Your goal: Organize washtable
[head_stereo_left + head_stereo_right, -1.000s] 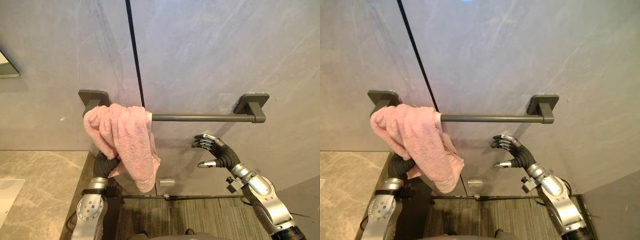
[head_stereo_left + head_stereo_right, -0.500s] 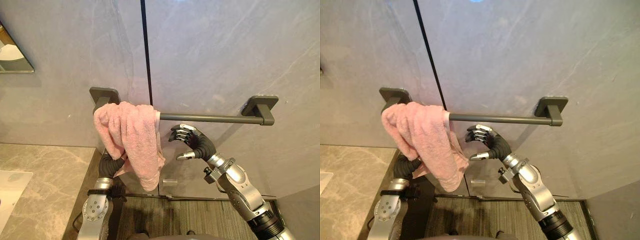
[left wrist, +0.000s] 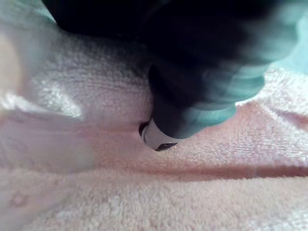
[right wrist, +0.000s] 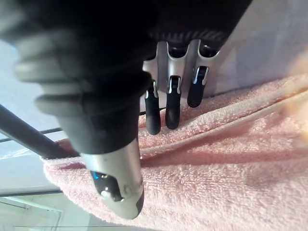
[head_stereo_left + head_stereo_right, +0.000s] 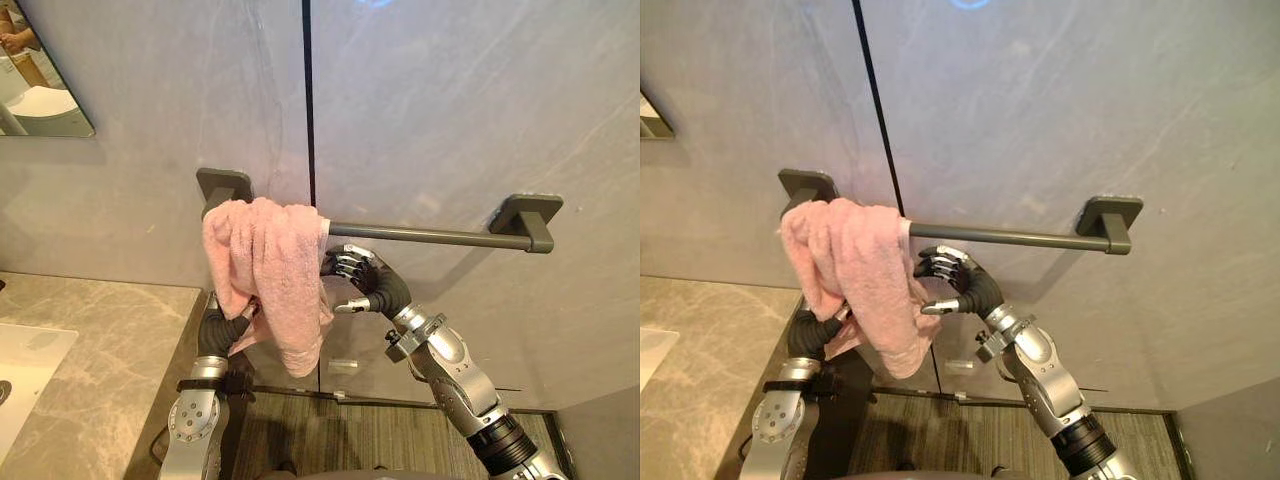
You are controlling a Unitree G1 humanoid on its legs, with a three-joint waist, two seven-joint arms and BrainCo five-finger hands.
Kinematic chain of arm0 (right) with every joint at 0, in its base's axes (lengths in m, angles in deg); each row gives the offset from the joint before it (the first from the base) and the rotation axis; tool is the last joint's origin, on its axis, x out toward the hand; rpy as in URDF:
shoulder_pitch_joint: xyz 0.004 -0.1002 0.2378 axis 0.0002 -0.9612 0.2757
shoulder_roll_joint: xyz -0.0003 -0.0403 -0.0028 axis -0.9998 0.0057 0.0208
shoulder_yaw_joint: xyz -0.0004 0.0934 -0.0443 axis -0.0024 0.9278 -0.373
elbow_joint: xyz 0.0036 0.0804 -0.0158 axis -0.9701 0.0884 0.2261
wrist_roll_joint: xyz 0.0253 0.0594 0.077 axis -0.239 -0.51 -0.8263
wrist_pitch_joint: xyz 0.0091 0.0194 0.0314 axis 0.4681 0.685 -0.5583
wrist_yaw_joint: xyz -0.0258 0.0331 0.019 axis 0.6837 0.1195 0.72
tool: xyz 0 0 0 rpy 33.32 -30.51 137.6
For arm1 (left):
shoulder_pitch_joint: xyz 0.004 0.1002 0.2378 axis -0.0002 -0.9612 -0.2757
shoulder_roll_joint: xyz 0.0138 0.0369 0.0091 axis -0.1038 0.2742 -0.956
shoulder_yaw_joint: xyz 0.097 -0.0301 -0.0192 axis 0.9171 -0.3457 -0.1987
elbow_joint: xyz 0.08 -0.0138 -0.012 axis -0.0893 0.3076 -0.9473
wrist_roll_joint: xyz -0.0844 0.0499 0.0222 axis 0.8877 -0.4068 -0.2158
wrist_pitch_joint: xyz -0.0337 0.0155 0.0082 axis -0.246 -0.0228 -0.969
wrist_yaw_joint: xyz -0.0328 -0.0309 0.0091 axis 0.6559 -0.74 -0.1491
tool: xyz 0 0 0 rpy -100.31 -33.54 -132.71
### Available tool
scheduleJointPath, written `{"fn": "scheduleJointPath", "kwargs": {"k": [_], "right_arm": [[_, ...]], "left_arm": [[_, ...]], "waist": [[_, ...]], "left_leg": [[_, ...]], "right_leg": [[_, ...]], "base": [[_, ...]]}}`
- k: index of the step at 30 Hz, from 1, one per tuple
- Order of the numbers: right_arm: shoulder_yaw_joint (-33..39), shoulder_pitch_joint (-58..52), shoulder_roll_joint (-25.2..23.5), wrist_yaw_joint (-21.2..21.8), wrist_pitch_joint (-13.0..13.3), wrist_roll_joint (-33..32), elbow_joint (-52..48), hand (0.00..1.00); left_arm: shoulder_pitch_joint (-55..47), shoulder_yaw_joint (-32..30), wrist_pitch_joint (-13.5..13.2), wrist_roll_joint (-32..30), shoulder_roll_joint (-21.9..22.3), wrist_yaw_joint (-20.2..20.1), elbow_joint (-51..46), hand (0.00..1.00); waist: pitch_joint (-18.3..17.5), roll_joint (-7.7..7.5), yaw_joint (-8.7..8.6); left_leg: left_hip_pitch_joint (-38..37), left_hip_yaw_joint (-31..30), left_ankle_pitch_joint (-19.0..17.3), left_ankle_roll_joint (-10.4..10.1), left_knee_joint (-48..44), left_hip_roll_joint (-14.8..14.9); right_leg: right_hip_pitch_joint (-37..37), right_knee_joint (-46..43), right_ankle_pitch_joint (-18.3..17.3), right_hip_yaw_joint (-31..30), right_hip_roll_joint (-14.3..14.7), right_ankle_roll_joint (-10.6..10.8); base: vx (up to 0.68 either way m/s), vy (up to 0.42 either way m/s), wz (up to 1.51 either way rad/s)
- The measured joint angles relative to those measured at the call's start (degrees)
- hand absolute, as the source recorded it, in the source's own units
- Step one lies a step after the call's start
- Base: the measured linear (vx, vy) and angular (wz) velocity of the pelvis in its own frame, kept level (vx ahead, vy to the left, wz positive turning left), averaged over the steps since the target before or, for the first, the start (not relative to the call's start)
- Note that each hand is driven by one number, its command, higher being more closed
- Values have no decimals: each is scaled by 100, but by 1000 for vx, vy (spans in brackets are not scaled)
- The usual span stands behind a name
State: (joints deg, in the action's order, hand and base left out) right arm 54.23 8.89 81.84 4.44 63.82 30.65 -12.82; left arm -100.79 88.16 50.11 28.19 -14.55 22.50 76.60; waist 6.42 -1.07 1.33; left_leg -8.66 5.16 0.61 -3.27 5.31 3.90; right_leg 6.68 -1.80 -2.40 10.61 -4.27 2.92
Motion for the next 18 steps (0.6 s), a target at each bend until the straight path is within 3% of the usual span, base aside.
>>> {"fn": "scheduleJointPath", "kwargs": {"k": [12, 13, 18], "right_arm": [[2, 98, -152, 2, 0, 298, 93, 0], [2, 98, -158, 2, 0, 344, 93, 100], [1, 97, -271, 7, 14, 414, 203, 100]], "left_arm": [[1, -79, 0, 0, 101, -1, 0, 100], [1, -80, 0, 0, 108, -2, 0, 100], [7, -95, 0, -1, 227, -3, 0, 100]], "waist": [[-8, -12, 14], [-8, -12, 17], [-10, -15, 56]], "left_leg": [[14, -26, 9, -6, 2, 5], [17, -30, 9, -6, 2, 5], [24, -38, 11, -8, 3, 5]], "right_leg": [[3, 4, 0, 26, 3, 0], [2, 6, 0, 30, 3, 0], [2, 11, 0, 37, 4, 0]], "base": [[0, 0, 0], [0, 0, 0], [0, 0, 0]]}}
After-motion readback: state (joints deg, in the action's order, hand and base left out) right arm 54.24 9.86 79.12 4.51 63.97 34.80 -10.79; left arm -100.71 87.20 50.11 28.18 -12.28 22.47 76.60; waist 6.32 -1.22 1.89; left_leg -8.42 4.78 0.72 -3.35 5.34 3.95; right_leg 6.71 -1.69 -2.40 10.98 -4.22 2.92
